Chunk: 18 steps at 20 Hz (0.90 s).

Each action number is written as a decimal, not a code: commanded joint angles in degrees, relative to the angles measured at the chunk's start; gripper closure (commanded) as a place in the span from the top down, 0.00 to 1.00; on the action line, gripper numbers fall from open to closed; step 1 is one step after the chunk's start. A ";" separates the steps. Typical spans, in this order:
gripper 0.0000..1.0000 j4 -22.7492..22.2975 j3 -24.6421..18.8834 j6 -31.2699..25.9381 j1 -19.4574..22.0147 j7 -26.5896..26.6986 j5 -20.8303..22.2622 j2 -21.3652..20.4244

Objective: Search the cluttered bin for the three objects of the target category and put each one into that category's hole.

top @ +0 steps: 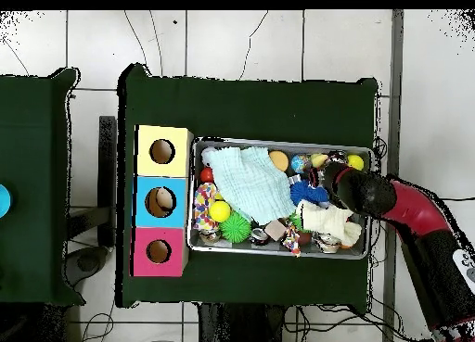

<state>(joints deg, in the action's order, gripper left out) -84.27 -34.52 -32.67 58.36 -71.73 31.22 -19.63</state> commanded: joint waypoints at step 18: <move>1.00 2.34 0.63 5.85 1.45 3.20 4.84 5.13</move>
<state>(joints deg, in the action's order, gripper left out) -84.28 -34.53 -32.66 58.47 -71.73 31.33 -19.58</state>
